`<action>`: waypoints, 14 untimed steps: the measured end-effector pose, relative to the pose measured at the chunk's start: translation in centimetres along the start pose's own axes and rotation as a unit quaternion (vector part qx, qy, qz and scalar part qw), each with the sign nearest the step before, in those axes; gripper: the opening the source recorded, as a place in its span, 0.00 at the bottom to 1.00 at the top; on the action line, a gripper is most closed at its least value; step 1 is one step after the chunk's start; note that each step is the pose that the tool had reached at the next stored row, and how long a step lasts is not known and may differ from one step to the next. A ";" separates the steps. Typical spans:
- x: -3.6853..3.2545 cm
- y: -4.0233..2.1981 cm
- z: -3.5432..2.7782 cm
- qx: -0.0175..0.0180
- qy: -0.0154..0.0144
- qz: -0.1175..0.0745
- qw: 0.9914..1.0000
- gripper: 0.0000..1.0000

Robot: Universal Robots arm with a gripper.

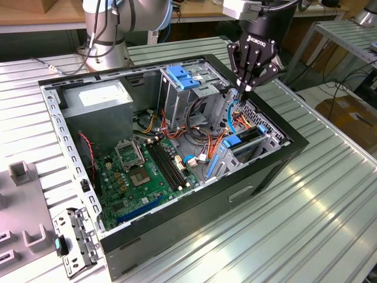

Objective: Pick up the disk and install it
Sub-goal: 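Insert the second disk wire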

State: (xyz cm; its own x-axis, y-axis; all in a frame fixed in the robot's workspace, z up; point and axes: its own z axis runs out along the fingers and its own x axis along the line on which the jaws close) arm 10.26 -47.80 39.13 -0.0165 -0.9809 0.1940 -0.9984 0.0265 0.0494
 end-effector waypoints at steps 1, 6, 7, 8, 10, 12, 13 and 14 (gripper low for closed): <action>-0.34 0.00 -0.05 0.000 0.002 0.000 1.000 0.11; -1.58 -0.15 -0.25 -0.003 0.017 0.000 1.000 0.11; -1.71 -0.20 -0.25 -0.003 0.022 0.001 1.000 0.11; -1.75 -0.21 -0.20 -0.003 0.026 0.001 1.000 0.11; -1.88 -0.28 -0.03 -0.003 0.034 0.001 0.999 0.11; -2.23 -0.55 0.20 -0.003 0.036 0.001 0.999 0.11; -2.37 -0.65 0.21 -0.003 0.036 0.001 0.999 0.11; -2.54 -0.78 0.21 -0.003 0.036 0.001 0.999 0.11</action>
State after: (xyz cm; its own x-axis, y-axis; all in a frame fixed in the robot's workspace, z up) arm 11.07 -45.37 38.39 -0.0149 -0.9643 0.2642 -0.9980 0.0304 0.0547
